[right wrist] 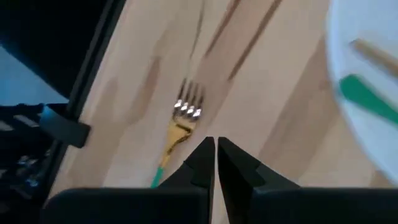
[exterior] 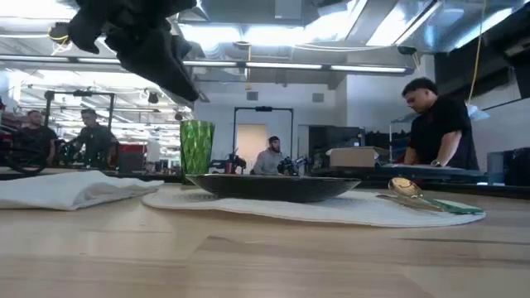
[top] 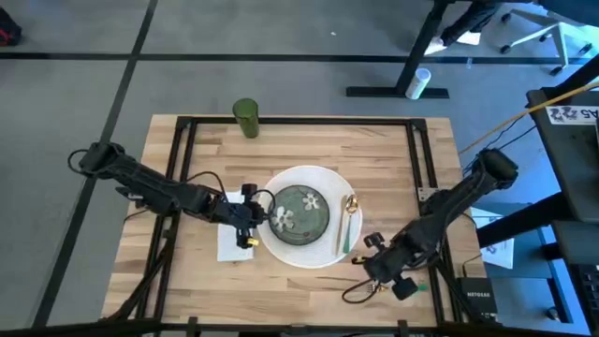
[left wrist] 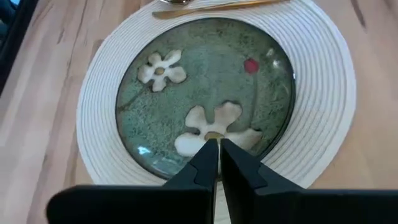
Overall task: Set table place
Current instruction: Put the green fork on the white table napkin
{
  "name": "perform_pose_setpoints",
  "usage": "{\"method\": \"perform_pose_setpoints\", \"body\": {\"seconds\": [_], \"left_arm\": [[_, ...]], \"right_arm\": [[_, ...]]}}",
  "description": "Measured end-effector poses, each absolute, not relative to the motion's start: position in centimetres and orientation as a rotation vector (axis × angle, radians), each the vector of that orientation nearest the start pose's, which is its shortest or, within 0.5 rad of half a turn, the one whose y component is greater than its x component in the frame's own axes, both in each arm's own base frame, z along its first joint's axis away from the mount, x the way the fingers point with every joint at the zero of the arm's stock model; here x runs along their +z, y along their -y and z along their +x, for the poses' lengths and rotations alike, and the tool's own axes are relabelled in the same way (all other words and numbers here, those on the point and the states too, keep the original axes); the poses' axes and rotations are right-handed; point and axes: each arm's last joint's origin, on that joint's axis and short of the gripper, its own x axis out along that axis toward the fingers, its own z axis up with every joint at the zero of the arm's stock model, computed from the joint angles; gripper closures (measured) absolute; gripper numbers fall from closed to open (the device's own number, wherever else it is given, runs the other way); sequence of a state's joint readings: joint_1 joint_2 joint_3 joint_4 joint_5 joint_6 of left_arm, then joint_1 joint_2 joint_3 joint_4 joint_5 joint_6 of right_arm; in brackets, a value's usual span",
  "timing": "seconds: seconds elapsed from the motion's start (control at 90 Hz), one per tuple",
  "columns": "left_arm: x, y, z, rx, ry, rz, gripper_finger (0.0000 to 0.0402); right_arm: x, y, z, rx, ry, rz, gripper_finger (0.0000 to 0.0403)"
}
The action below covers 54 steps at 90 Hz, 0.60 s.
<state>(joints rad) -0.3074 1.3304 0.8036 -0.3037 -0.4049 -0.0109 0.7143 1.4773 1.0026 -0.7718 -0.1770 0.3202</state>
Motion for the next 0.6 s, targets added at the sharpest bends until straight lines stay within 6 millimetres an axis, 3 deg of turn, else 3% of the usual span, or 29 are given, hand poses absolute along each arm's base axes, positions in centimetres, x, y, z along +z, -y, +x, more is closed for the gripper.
{"method": "perform_pose_setpoints", "body": {"seconds": [0.322,0.6], "left_arm": [[21.8,6.6,25.4,0.108,-0.789,0.273,0.0402],[21.7,6.6,25.2,0.119,-0.804,0.247,0.0402]], "right_arm": [[21.0,-19.0,20.2,0.573,-1.368,-0.021,0.0306],[20.0,-21.1,18.6,0.577,-1.418,-0.064,0.0301]]}}
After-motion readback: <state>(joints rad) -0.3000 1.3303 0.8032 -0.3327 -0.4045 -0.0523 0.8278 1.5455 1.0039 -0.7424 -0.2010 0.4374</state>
